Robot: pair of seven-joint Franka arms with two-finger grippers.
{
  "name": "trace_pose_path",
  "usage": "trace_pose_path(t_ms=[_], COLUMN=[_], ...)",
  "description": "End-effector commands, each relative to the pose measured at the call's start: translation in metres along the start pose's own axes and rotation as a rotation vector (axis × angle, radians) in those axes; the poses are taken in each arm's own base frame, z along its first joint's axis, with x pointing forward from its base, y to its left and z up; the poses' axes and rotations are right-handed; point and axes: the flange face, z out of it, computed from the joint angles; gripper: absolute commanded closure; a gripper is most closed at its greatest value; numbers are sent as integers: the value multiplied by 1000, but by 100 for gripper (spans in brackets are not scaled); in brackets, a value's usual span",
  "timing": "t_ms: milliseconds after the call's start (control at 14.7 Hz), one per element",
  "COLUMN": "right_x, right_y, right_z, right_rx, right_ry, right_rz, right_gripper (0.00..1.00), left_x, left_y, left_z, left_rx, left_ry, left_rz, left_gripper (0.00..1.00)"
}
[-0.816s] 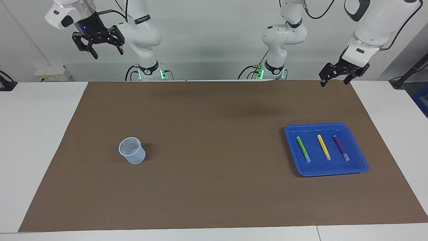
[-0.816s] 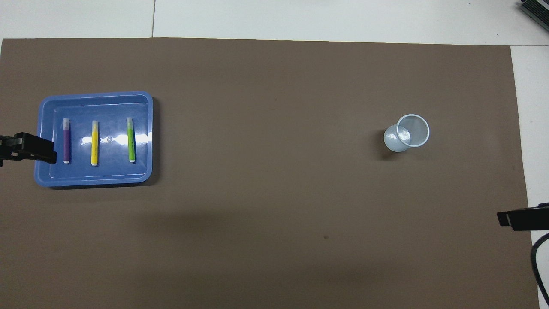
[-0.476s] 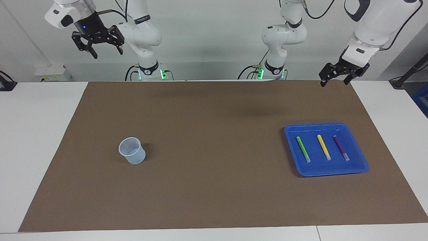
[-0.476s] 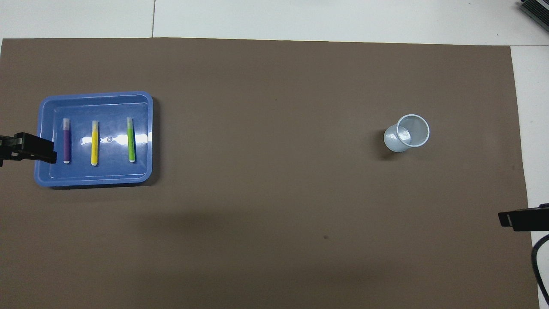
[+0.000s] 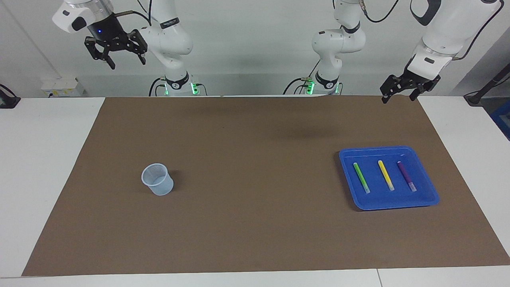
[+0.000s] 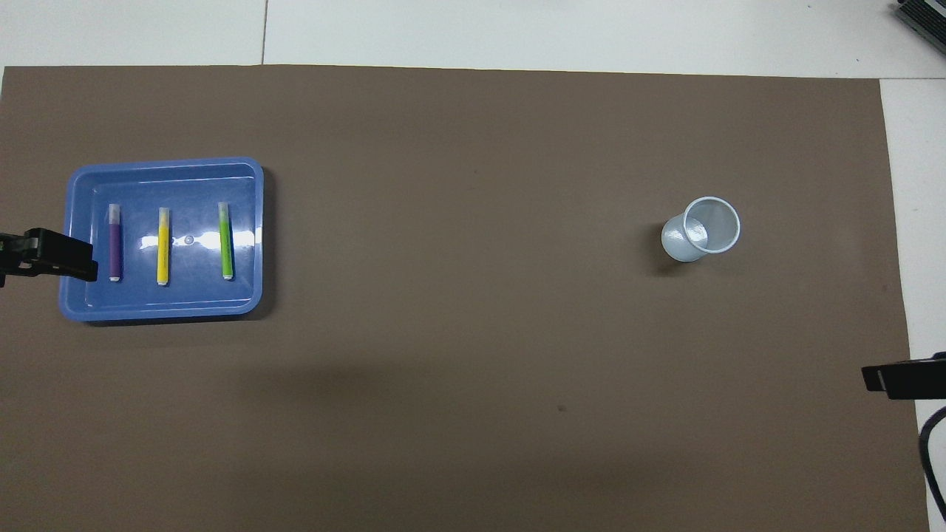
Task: Transfer and insert pens with both arms
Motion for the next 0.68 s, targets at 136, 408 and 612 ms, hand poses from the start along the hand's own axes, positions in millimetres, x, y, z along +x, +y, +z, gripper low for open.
trace_pose_path(t_ms=[136, 408, 612], right_x=[0, 4, 6], right_y=[0, -1, -2], right_z=[-5, -4, -4], right_rx=[-21, -23, -22], right_ry=[37, 46, 48], right_rz=[-22, -26, -31], right_gripper=[0, 0, 0], left_x=[-4, -4, -4], left_y=[2, 2, 6], left_z=[-2, -2, -3], left_rx=[1, 1, 2], left_ry=[13, 13, 15], left_rz=[0, 0, 11], left_gripper=[0, 0, 0])
